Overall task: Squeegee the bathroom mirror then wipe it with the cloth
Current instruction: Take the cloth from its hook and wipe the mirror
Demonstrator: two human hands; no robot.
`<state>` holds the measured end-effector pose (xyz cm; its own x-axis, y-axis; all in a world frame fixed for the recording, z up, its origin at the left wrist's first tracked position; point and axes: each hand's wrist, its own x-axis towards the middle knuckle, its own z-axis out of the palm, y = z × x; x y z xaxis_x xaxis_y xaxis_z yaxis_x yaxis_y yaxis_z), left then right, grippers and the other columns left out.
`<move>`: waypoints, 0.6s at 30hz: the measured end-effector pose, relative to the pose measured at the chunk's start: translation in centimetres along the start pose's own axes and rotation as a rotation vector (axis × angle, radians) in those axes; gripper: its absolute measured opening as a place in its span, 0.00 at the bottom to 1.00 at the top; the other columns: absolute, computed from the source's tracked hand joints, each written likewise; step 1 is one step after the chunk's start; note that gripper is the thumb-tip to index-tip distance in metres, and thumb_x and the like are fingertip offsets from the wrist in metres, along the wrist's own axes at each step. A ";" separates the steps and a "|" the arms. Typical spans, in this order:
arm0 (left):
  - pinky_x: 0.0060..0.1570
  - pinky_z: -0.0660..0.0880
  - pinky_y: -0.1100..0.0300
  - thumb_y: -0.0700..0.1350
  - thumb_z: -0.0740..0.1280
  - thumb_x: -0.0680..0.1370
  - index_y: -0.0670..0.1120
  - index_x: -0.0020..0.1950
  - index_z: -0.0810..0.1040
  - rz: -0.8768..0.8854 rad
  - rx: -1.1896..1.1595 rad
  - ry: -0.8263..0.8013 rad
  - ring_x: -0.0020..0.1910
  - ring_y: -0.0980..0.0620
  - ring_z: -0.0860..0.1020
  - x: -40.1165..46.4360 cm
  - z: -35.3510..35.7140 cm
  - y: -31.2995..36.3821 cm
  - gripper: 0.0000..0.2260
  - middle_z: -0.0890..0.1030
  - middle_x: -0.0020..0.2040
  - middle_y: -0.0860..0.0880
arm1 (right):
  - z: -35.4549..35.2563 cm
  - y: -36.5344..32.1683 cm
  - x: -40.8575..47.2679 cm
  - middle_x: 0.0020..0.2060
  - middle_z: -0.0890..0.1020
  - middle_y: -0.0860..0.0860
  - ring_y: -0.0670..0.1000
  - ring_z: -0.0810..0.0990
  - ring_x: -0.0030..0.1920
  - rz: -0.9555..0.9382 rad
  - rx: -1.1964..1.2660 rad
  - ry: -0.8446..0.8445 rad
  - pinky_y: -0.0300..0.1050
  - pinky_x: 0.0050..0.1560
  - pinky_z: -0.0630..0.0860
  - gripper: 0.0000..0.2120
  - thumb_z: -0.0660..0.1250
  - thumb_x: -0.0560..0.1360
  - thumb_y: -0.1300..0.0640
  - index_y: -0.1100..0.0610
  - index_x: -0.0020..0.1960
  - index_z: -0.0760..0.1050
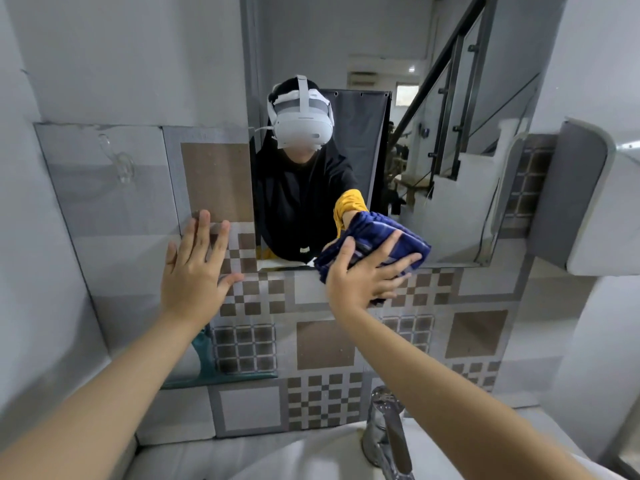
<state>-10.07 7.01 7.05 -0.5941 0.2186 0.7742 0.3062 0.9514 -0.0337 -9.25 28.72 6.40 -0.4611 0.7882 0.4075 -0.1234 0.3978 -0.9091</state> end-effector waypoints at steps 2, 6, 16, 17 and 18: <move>0.68 0.49 0.43 0.55 0.68 0.71 0.47 0.75 0.52 -0.004 -0.007 -0.010 0.74 0.42 0.50 0.0 -0.2 0.1 0.39 0.51 0.75 0.42 | 1.1 -1.0 -1.9 0.76 0.36 0.57 0.67 0.42 0.74 0.008 0.013 -0.051 0.71 0.68 0.46 0.37 0.53 0.74 0.36 0.45 0.77 0.42; 0.67 0.49 0.43 0.52 0.71 0.70 0.47 0.75 0.52 0.000 0.005 -0.051 0.74 0.43 0.50 0.0 -0.6 0.1 0.41 0.51 0.75 0.42 | 2.9 -2.5 -5.4 0.75 0.34 0.57 0.66 0.40 0.74 -0.001 0.014 -0.150 0.71 0.68 0.46 0.36 0.54 0.75 0.36 0.44 0.76 0.41; 0.67 0.51 0.44 0.47 0.69 0.73 0.42 0.73 0.58 0.022 0.011 -0.058 0.73 0.43 0.55 -1.2 -2.4 -2.4 0.33 0.57 0.74 0.41 | 4.9 -3.2 -10.2 0.73 0.38 0.50 0.66 0.56 0.67 -0.181 -0.026 -0.210 0.68 0.67 0.58 0.32 0.65 0.75 0.44 0.38 0.71 0.50; 0.67 0.51 0.44 0.48 0.68 0.74 0.42 0.72 0.60 0.013 -0.013 -0.042 0.73 0.43 0.55 -1.2 -2.5 -2.5 0.31 0.57 0.74 0.41 | 4.7 -2.9 -10.4 0.72 0.40 0.50 0.63 0.55 0.67 -0.225 -0.037 -0.220 0.68 0.66 0.59 0.32 0.67 0.75 0.48 0.37 0.71 0.51; 0.68 0.52 0.44 0.48 0.66 0.75 0.42 0.72 0.62 0.003 -0.041 -0.025 0.73 0.43 0.56 -1.2 -2.6 -2.5 0.28 0.59 0.74 0.40 | 4.6 -2.6 -10.6 0.72 0.41 0.49 0.61 0.55 0.66 -0.268 -0.048 -0.235 0.68 0.66 0.59 0.33 0.68 0.74 0.52 0.37 0.70 0.53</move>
<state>-8.13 3.82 7.86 -0.6109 0.2274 0.7583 0.3380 0.9411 -0.0099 -8.05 17.18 4.02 -0.6080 0.5258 0.5948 -0.2284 0.6017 -0.7654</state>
